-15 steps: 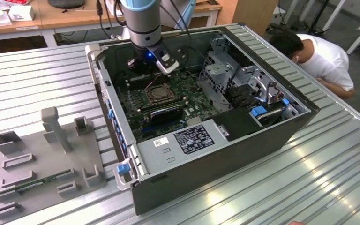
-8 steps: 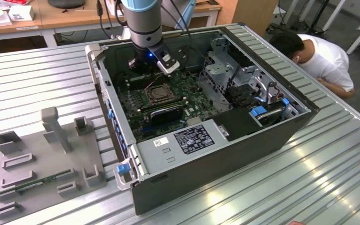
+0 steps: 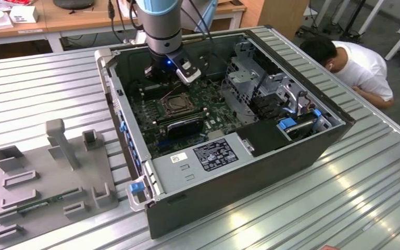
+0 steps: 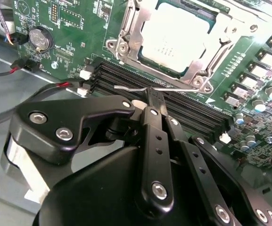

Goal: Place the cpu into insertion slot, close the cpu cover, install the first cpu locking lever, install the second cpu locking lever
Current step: 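Install the first cpu locking lever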

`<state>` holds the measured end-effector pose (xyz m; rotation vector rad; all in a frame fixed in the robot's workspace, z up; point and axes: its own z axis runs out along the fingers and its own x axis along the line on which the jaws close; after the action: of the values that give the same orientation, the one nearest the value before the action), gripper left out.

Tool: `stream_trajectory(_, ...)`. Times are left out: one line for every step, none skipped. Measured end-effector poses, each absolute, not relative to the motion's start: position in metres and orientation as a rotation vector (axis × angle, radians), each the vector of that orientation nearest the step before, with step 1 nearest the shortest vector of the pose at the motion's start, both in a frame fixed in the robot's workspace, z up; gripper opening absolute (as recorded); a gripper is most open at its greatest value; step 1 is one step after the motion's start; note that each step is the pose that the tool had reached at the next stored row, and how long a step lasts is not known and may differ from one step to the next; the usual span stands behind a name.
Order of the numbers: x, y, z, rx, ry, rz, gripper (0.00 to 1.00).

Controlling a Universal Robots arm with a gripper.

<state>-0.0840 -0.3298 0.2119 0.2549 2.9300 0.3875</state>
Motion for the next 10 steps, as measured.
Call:
stream_trajectory(-0.0834, -0.3298, 0.2112, 0.255, 2.93, 0.387, 0.11)
stream_trajectory(-0.0829, -0.3298, 0.2105, 0.255, 2.93, 0.387, 0.11)
stream_trajectory(-0.0823, -0.3298, 0.2097, 0.255, 2.93, 0.387, 0.11)
stream_trajectory(-0.0818, -0.3298, 0.2089, 0.255, 2.93, 0.387, 0.11)
stream_trajectory(-0.0813, -0.3298, 0.208, 0.255, 2.93, 0.387, 0.11)
stream_trajectory(-0.0809, -0.3298, 0.2071, 0.255, 2.93, 0.388, 0.11)
stream_trajectory(-0.0805, -0.3298, 0.2062, 0.255, 2.93, 0.387, 0.11)
stream_trajectory(-0.0801, -0.3298, 0.2054, 0.255, 2.93, 0.387, 0.11)
stream_trajectory(-0.0799, -0.3298, 0.2045, 0.255, 2.93, 0.388, 0.11)
stream_trajectory(-0.0798, -0.3298, 0.2037, 0.255, 2.93, 0.388, 0.11)
